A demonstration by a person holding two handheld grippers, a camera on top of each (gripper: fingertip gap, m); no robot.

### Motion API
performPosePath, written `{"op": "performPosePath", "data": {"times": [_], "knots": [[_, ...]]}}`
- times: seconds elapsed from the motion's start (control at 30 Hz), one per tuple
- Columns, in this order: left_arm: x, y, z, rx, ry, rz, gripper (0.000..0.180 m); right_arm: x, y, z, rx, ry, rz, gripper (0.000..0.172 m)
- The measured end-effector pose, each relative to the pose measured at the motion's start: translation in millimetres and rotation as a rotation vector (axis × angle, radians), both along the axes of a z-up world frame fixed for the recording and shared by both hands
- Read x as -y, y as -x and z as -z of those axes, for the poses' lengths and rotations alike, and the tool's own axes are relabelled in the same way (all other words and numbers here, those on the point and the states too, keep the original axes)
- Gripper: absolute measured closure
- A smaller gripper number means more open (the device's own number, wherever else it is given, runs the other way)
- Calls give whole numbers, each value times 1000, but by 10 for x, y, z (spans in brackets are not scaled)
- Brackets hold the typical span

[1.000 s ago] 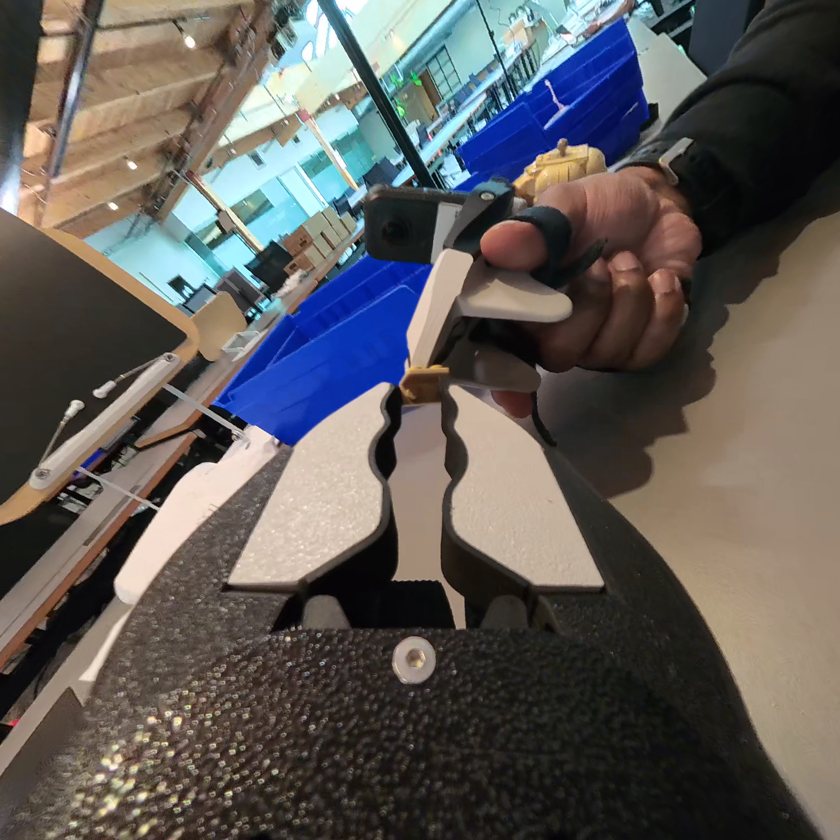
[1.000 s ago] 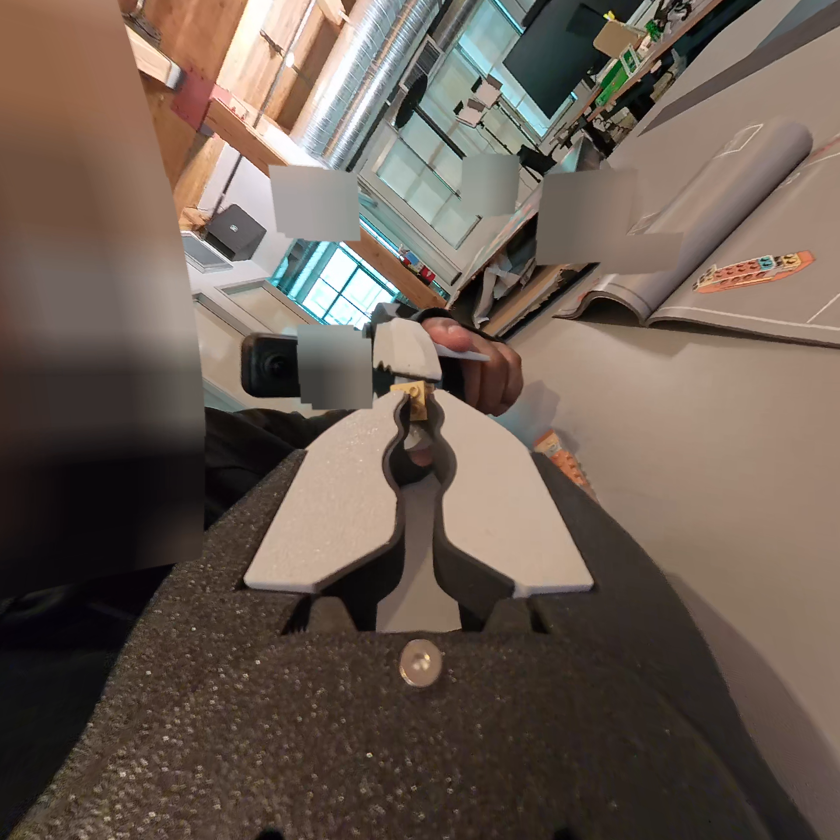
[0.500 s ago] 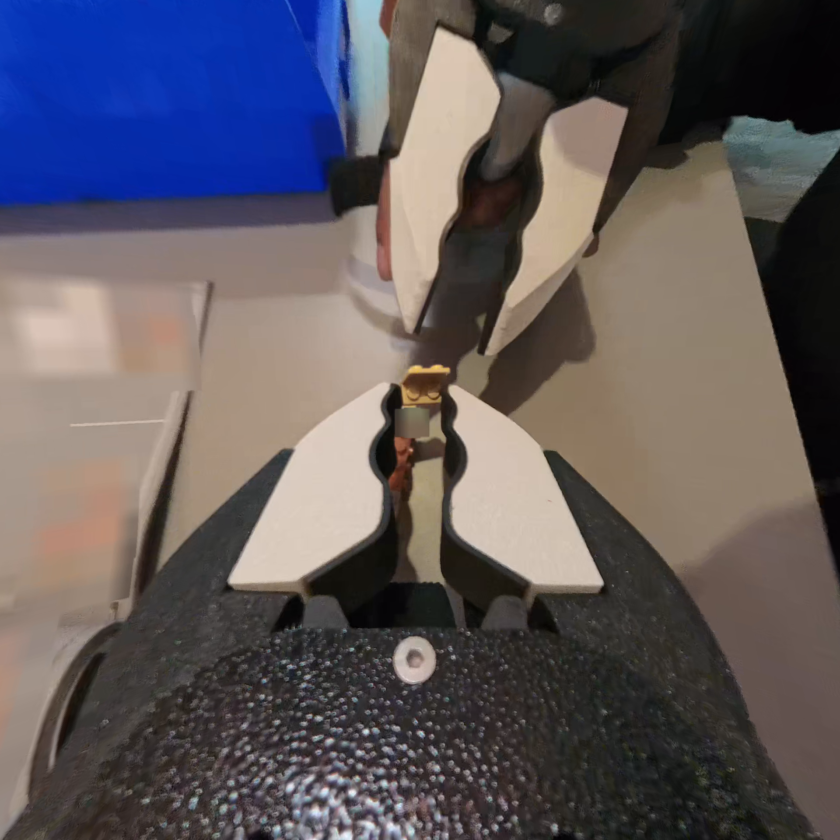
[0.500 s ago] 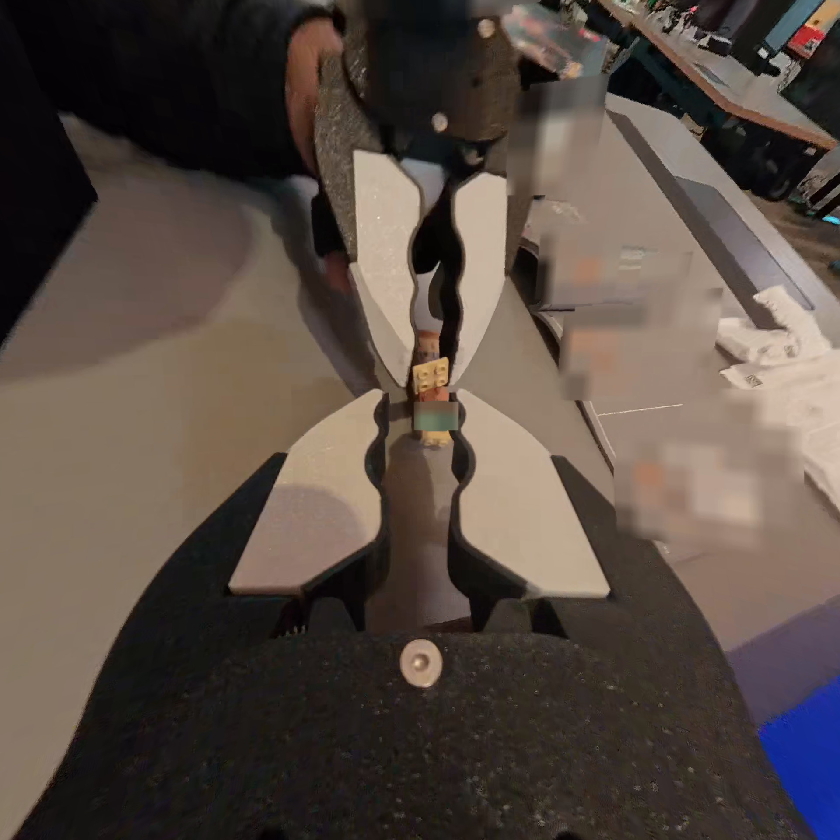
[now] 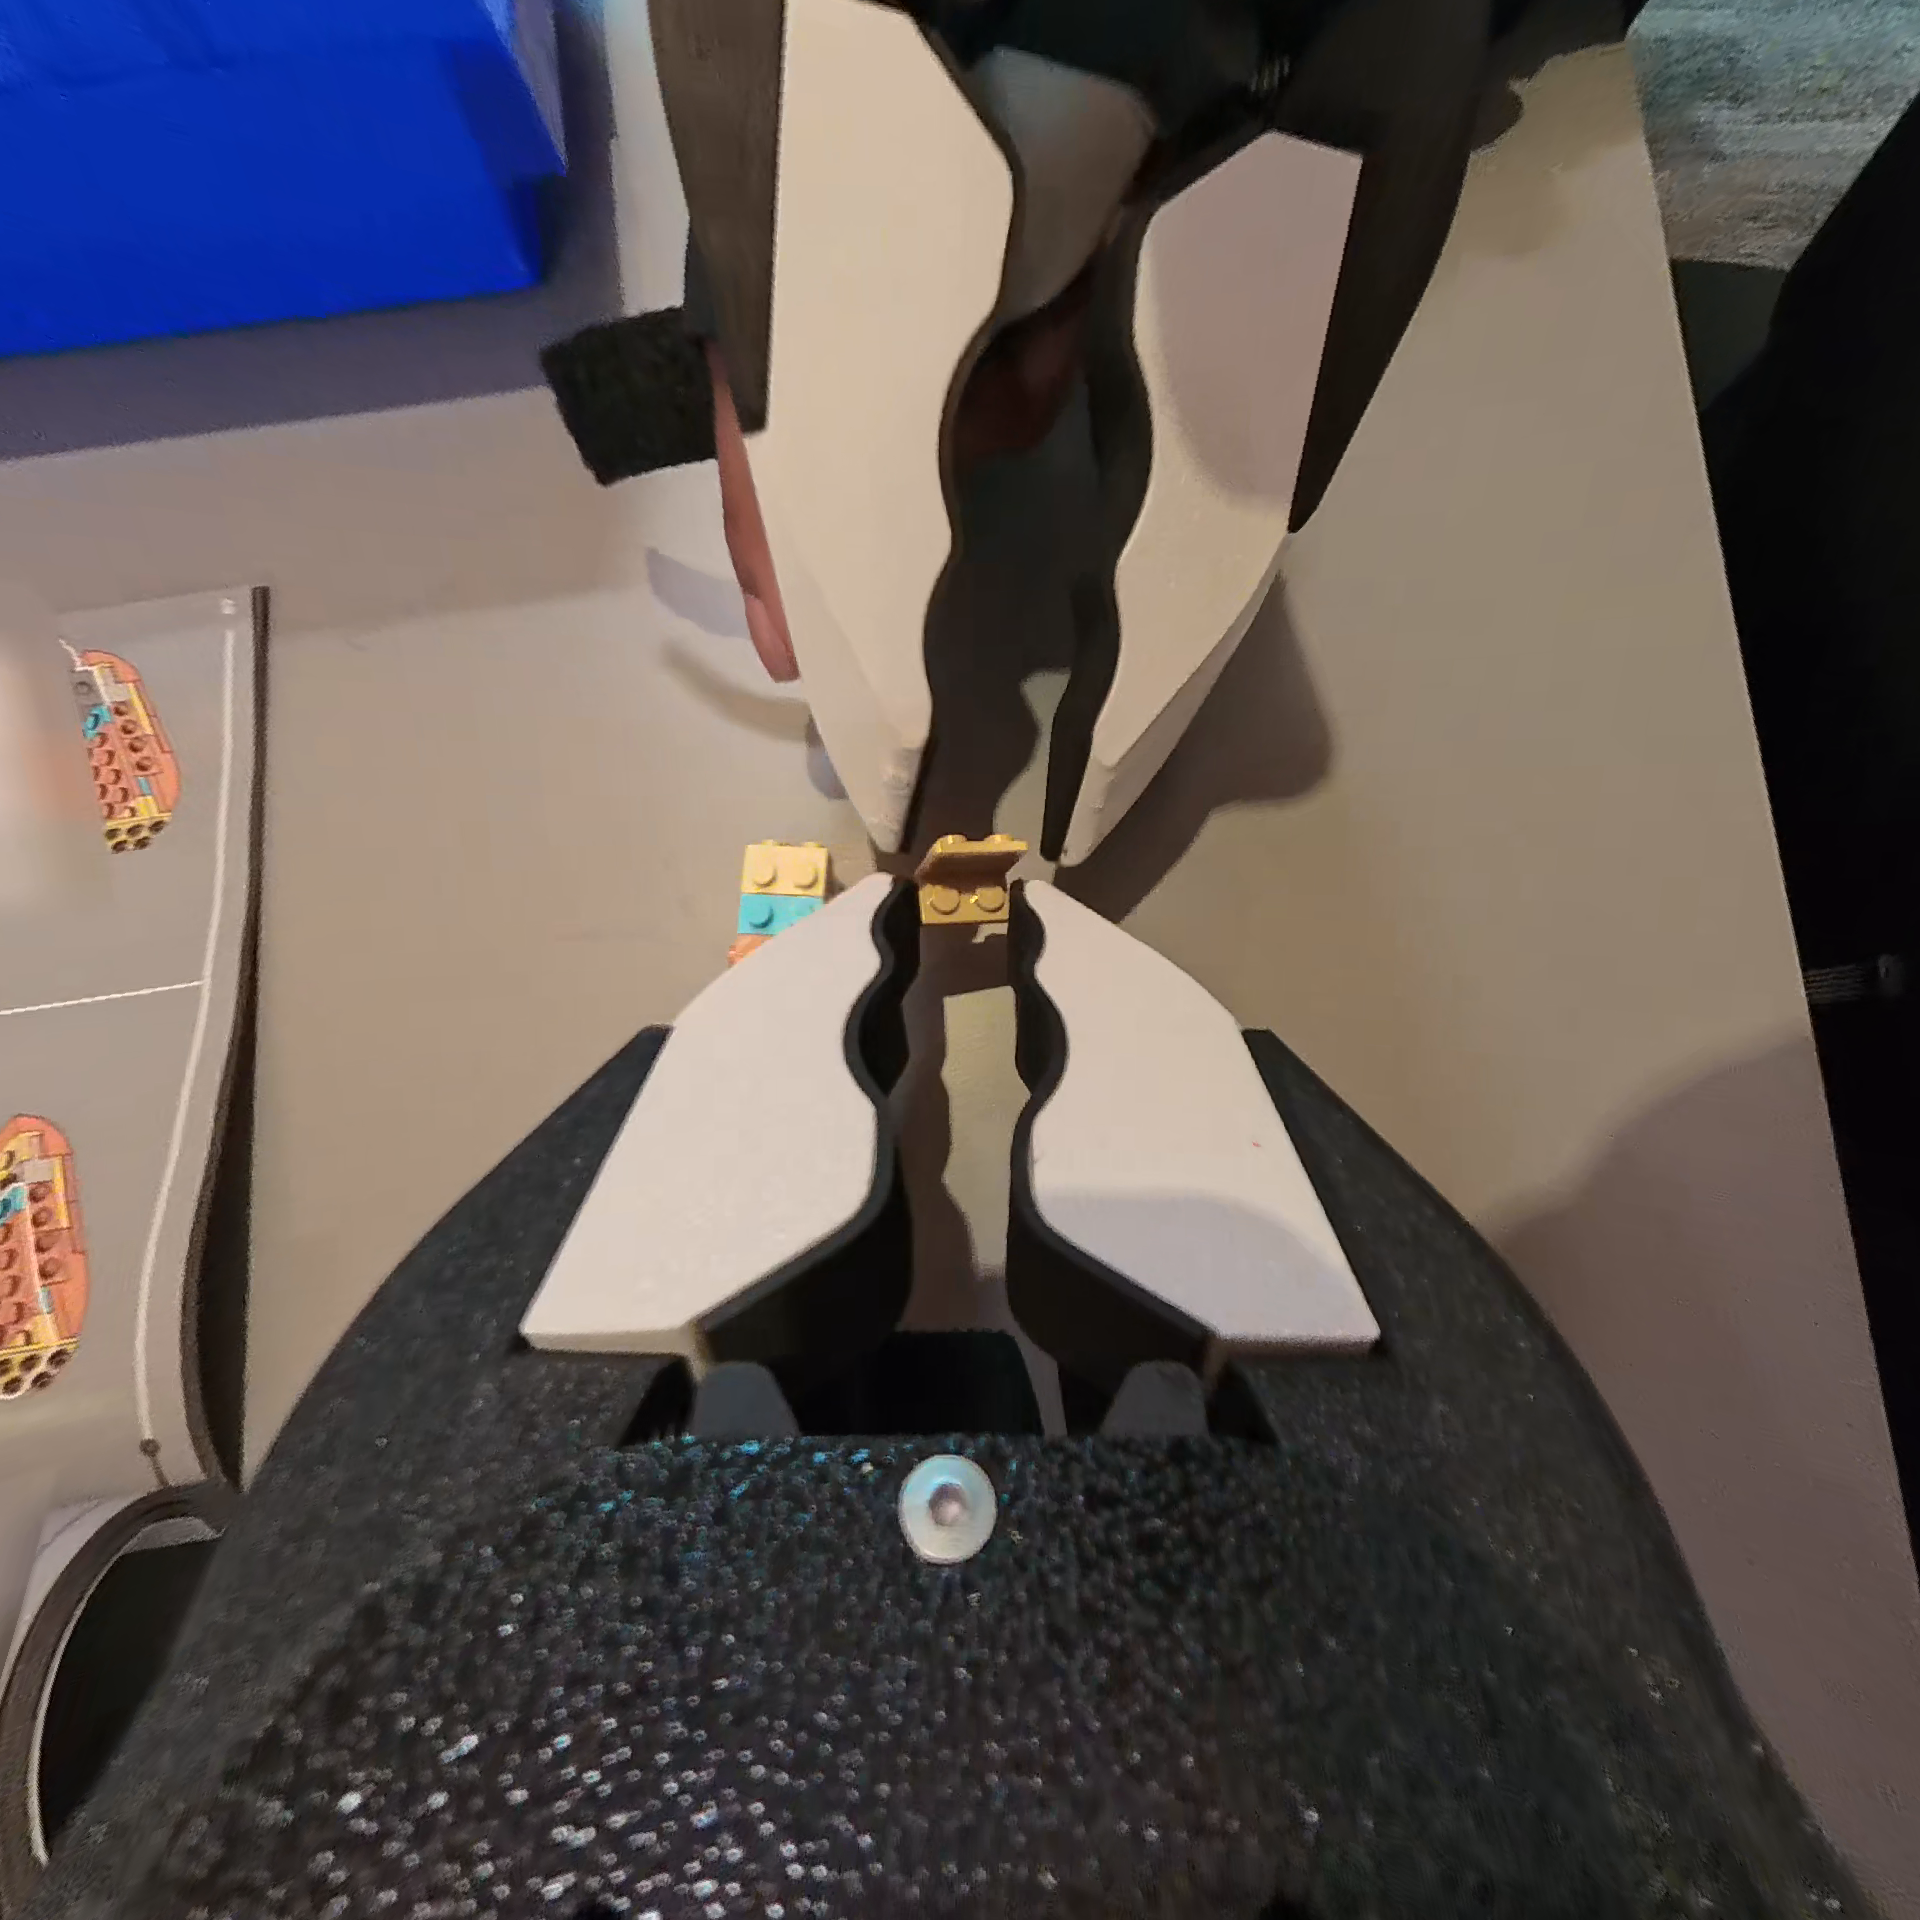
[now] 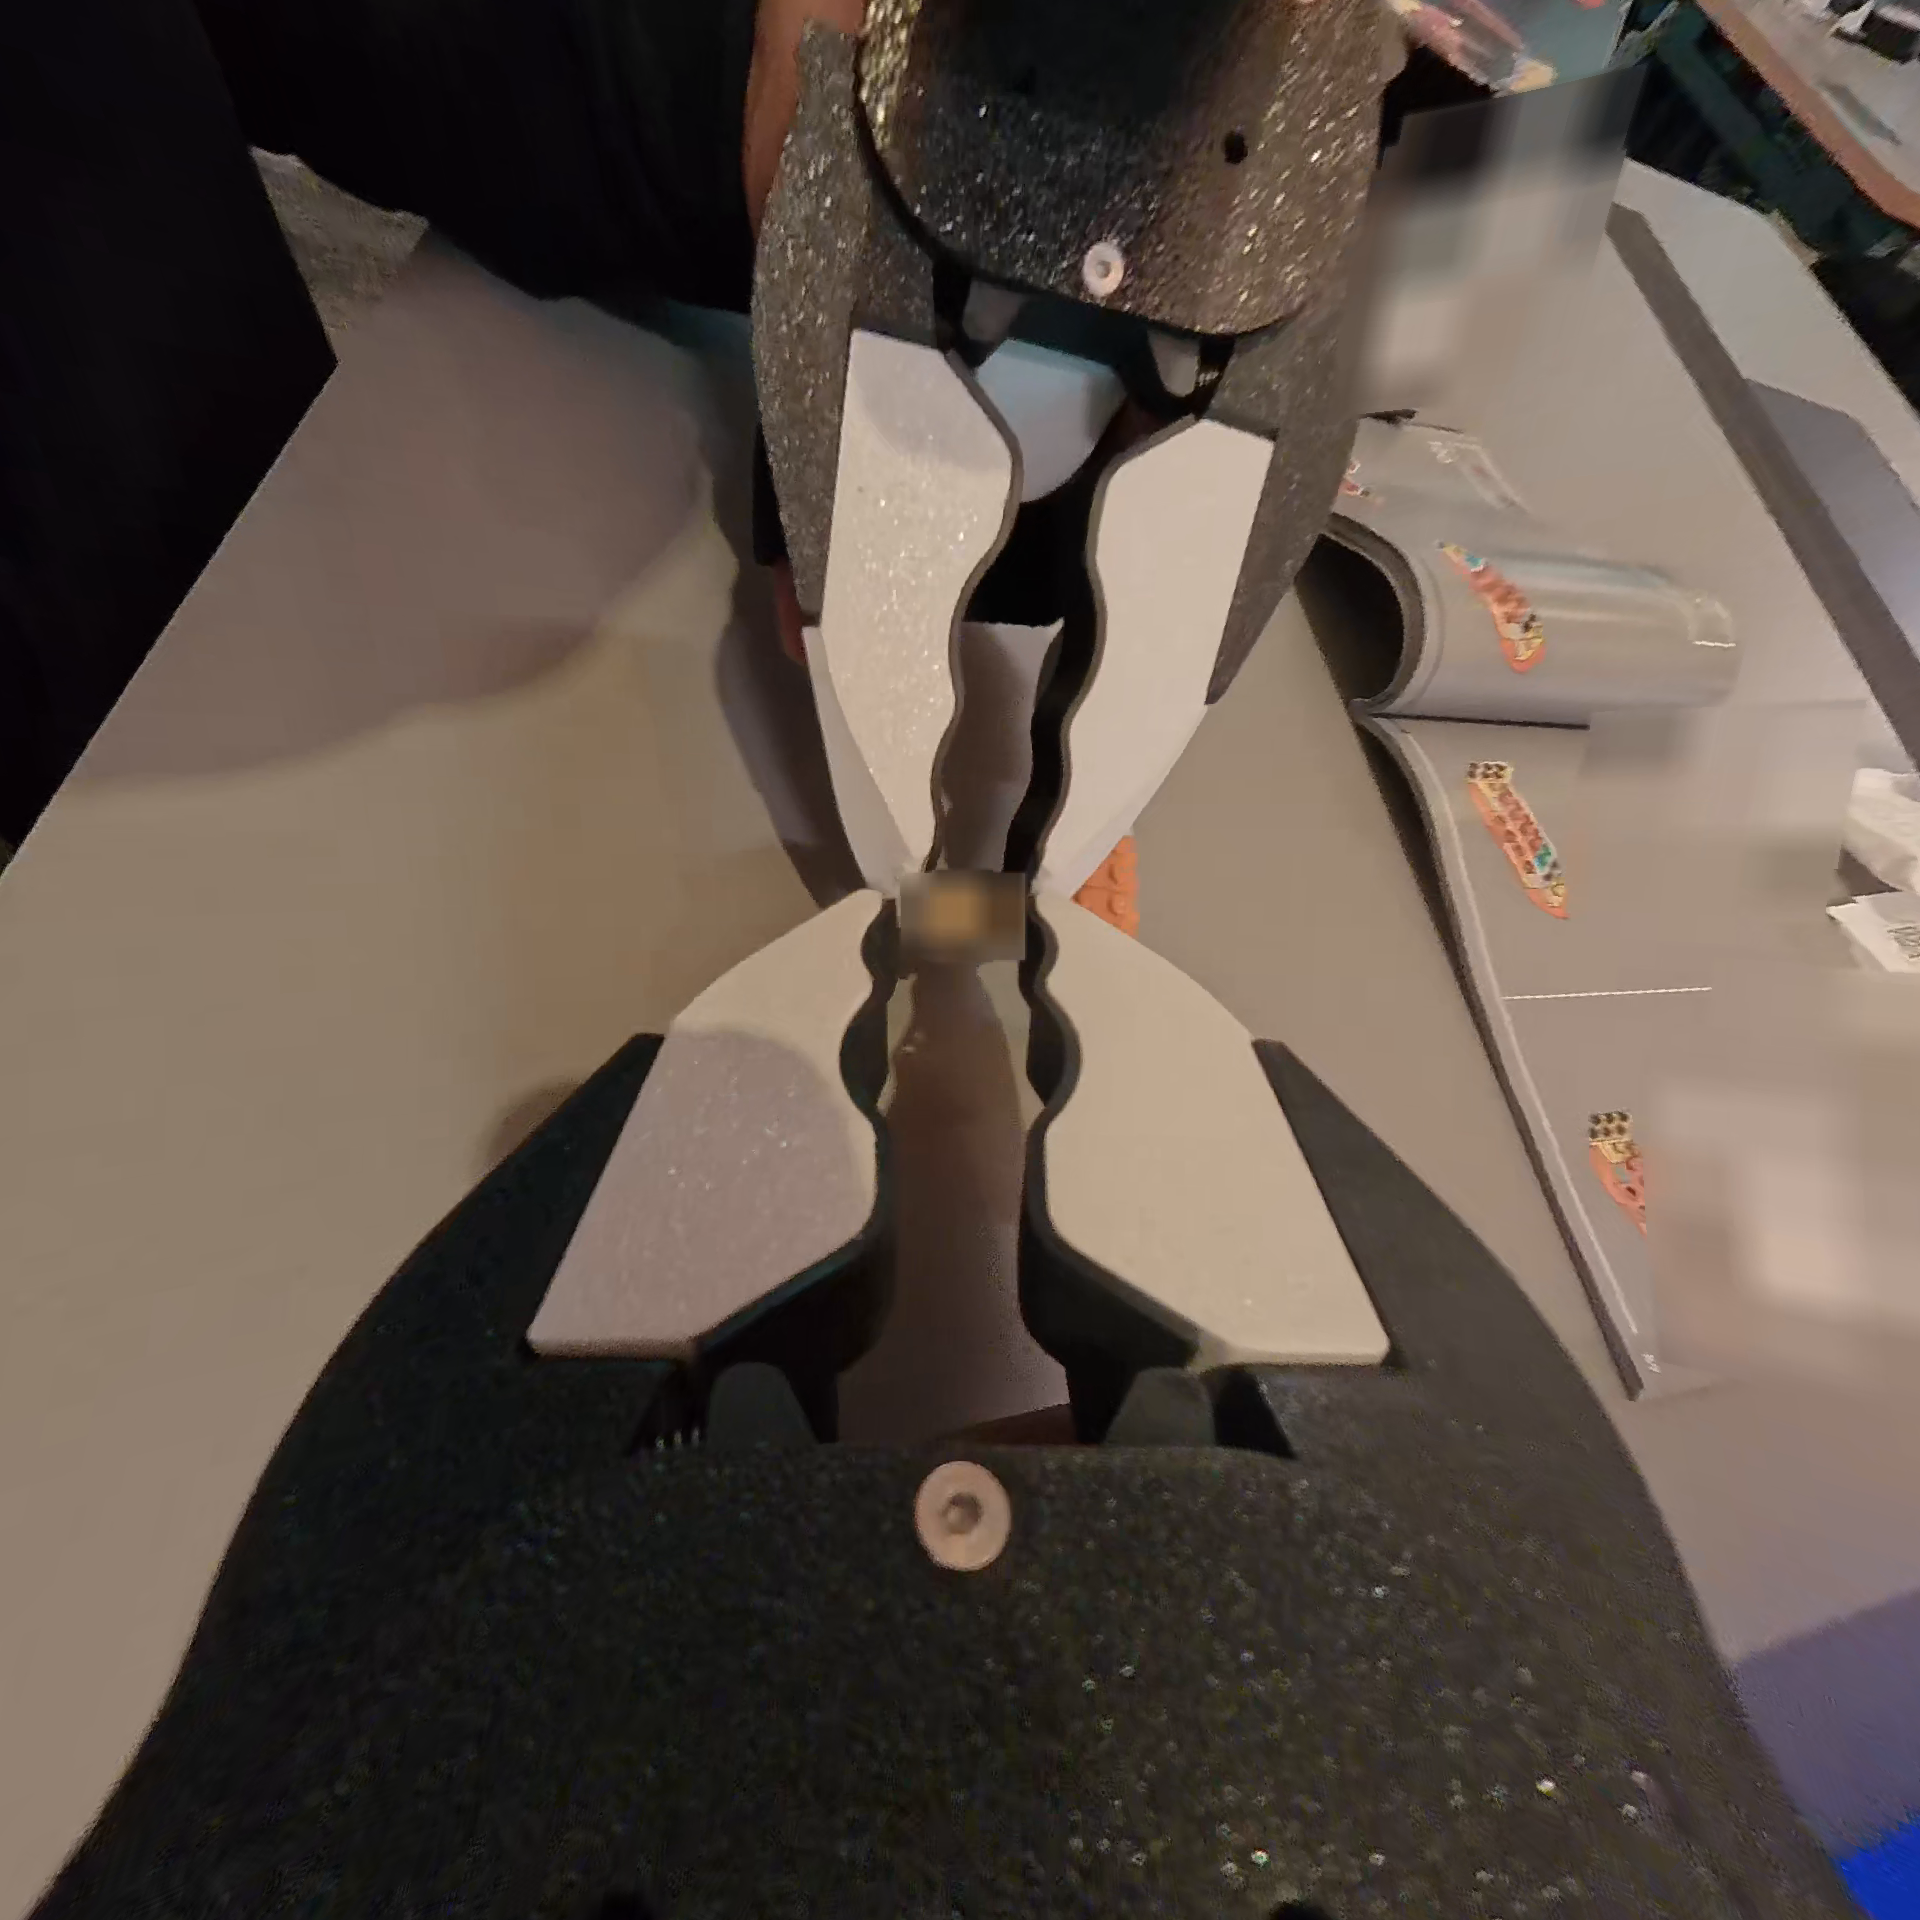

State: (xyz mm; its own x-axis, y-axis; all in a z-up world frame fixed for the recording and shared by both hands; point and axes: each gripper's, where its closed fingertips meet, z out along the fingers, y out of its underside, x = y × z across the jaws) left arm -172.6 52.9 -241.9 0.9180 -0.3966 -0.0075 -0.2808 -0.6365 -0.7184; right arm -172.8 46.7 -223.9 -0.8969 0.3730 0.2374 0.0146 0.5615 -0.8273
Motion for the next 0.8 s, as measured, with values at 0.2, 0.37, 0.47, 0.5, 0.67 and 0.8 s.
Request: {"op": "performPosePath", "data": {"times": [0.2,0.37,0.47,0.5,0.67,0.8], "knots": [[29,-81,-2,17,13,39,164,23,-56,60,23,-16,-33,155],[51,-112,8,49,33,48,164,38,-84,71,27,-14,-52,155],[60,-136,11,81,45,48,164,44,-101,75,12,-24,-65,155],[61,-137,15,90,50,43,164,48,-102,76,1,-29,-67,155],[63,-151,21,125,63,34,165,51,-121,80,9,-27,-75,154],[62,-156,13,116,62,33,165,47,-136,63,36,-5,-84,154]]}}
